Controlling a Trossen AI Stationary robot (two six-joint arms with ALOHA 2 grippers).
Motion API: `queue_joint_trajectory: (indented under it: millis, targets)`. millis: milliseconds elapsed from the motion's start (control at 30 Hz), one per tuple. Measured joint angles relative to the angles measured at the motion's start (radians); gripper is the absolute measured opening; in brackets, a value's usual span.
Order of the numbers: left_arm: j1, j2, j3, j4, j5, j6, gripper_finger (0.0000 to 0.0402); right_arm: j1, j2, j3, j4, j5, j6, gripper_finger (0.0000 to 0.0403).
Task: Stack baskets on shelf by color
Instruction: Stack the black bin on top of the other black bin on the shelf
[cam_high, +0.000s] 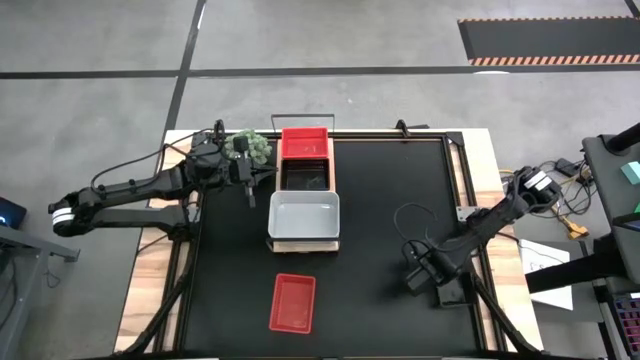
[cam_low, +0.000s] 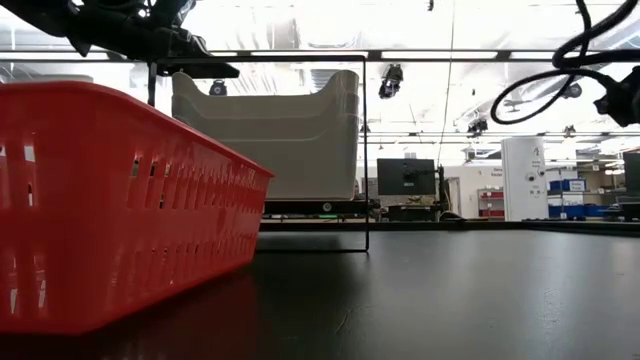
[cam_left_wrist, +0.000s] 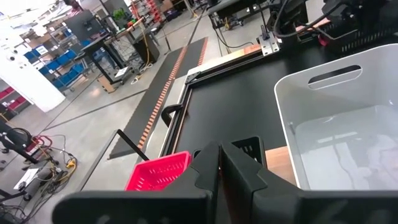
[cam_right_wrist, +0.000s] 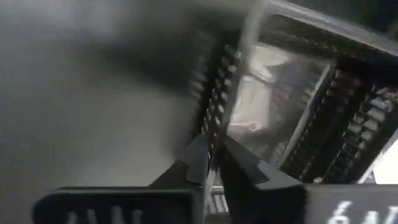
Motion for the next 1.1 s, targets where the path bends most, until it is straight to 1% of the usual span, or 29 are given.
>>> queue_joint_trajectory:
  millis: [33,67,200,267,367,500,600,633,700,800,867,933,1000,1100]
  targets:
    - [0.0,0.0,0.0,0.0,0.0,0.0,0.0,-0.002,-0.003,0.003,0.003,0.009,-0.011,0.0022]
    - [0.0,0.0,0.0,0.0,0.0,0.0,0.0,-0.005,-0.009,0.008,0.003,0.02,-0.019,0.0017]
    - [0.0,0.0,0.0,0.0,0.0,0.0,0.0,-0.038,-0.041,0.047,-0.031,0.097,-0.073,0.0013]
    - [0.0,0.0,0.0,0.0,0.0,0.0,0.0,-0.067,-0.055,0.087,-0.078,0.16,-0.117,0.0011]
    - [0.0,0.0,-0.002,0.0,-0.005,0.002,0.0,-0.126,-0.065,0.167,-0.179,0.3,-0.218,0.0011]
    - [0.0,0.0,-0.002,0.0,-0.047,0.009,0.0,-0.234,-0.065,0.292,-0.28,0.524,-0.426,0.001]
    - [0.0,0.0,-0.004,-0.001,-0.054,0.016,0.0,-0.329,-0.066,0.38,-0.27,0.701,-0.662,0.001]
    - [0.0,-0.001,-0.004,0.0,-0.054,0.026,0.0,-0.364,-0.066,0.409,-0.263,0.743,-0.745,0.001]
    - [0.0,-0.001,-0.004,0.0,-0.054,0.034,0.0,-0.439,-0.063,0.467,-0.224,0.792,-0.92,0.0009]
    - [0.002,-0.001,-0.004,0.0,-0.063,0.061,0.0,-0.55,-0.054,0.531,-0.129,0.808,-1.181,0.0009]
    - [0.004,-0.002,-0.005,-0.001,-0.093,0.082,0.0,-0.615,-0.044,0.564,-0.033,0.787,-1.348,0.0009]
    - [0.012,-0.002,-0.005,0.0,-0.136,0.096,0.0,-0.673,-0.031,0.592,0.051,0.724,-1.496,0.0009]
    - [0.023,-0.003,-0.004,0.0,-0.169,0.118,0.0,-0.723,-0.017,0.618,0.126,0.636,-1.62,0.0009]
    - [0.046,-0.007,-0.003,0.003,-0.184,0.157,0.0,-0.785,0.01,0.653,0.215,0.497,-1.764,0.0009]
